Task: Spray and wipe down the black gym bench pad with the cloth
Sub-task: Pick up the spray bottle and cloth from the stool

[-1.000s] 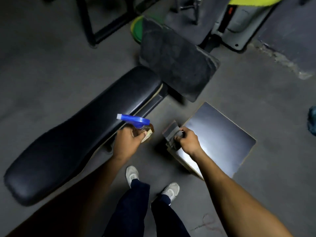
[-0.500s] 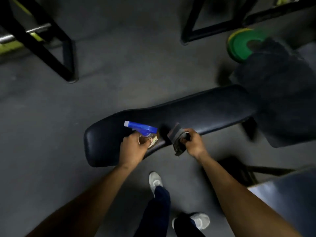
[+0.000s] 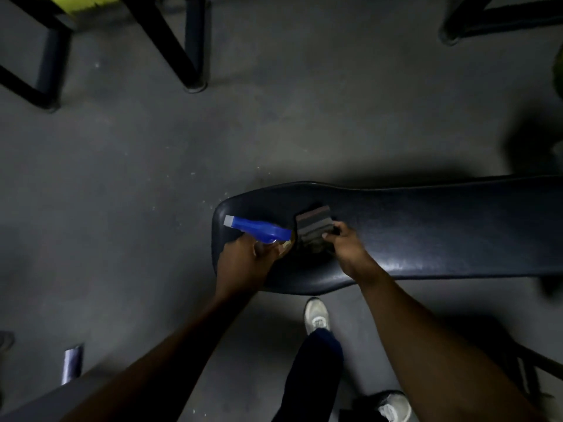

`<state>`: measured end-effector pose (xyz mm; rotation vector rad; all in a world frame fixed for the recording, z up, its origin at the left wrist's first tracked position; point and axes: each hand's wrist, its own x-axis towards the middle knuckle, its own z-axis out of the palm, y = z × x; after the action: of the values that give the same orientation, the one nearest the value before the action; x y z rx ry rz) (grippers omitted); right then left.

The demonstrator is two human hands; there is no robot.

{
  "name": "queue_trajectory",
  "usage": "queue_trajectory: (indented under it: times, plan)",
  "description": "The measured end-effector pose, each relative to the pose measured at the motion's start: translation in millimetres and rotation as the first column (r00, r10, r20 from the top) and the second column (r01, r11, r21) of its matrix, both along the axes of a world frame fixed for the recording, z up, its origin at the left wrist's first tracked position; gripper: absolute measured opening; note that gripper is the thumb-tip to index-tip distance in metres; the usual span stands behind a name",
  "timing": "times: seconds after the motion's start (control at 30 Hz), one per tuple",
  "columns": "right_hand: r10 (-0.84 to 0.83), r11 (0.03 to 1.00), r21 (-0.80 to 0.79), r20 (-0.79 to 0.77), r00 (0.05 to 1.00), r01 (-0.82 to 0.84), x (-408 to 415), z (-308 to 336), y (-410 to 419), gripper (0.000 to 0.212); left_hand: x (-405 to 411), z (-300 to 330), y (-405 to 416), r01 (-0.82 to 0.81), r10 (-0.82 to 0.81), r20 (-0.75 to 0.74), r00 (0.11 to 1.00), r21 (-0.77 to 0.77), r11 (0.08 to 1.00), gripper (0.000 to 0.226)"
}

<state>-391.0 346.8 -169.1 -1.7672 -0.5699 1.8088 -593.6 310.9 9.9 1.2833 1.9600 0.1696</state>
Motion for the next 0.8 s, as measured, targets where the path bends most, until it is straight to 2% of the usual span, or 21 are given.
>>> queue_trajectory:
  times: [0.07,0.1,0.17,0.23,0.3,0.37,0.43,0.53,0.6,0.7,0.8]
  plan:
    - [0.017,0.998,-0.069,0.072,0.997,-0.012,-3.1,-8.9,-2.9,0.039,-3.5,1.8,4.7,-0.006,0.005,-0.013,1.0,-0.034,0.999,0.025]
    - [0.036,0.995,-0.095,0.129,0.991,-0.024,-1.7,-9.1,-4.9,0.04,-4.8,2.0,6.9,-0.006,0.005,-0.019,1.0,-0.036,0.999,0.023]
    - [0.121,0.989,-0.111,0.251,0.96,-0.096,5.2,-0.1,-8.3,0.046,-7.9,1.3,11.0,0.004,-0.005,-0.02,1.0,-0.041,0.999,0.031]
    - [0.231,0.973,-0.095,0.395,0.889,-0.211,16.4,17.9,-9.2,0.058,-8.7,1.7,14.3,0.006,-0.007,-0.031,0.999,-0.042,0.999,0.052]
    - [0.243,0.964,-0.012,0.45,0.859,-0.267,28.8,37.9,-6.8,0.061,-3.3,5.8,18.1,0.026,-0.027,-0.022,0.999,-0.017,1.0,0.048]
    - [0.179,0.966,0.116,0.346,0.921,-0.231,40.9,66.9,-1.9,0.058,8.0,12.5,24.0,0.069,-0.071,0.037,0.997,0.054,0.996,0.036]
    - [0.159,0.949,0.248,0.161,0.974,-0.196,53.2,107.2,4.2,0.061,24.2,21.6,34.0,0.126,-0.141,0.115,0.983,0.129,0.984,0.035]
    - [0.261,0.889,0.389,0.002,0.965,-0.241,81.6,168.6,11.3,0.076,58.4,37.1,50.7,0.262,-0.29,0.226,0.93,0.148,0.954,0.035]
    - [0.394,0.826,0.469,-0.086,0.915,-0.312,108.2,209.8,12.7,0.09,91.4,55.2,60.2,0.337,-0.362,0.337,0.869,0.133,0.932,0.037]
    - [0.539,0.707,0.575,-0.06,0.84,-0.413,147.0,257.4,8.9,0.097,145.4,80.4,65.8,0.43,-0.434,0.486,0.759,0.126,0.894,0.041]
    - [0.471,0.697,0.612,0.002,0.882,-0.374,186.1,289.5,0.2,0.075,200.5,95.9,61.6,0.514,-0.47,0.578,0.667,0.1,0.852,0.036]
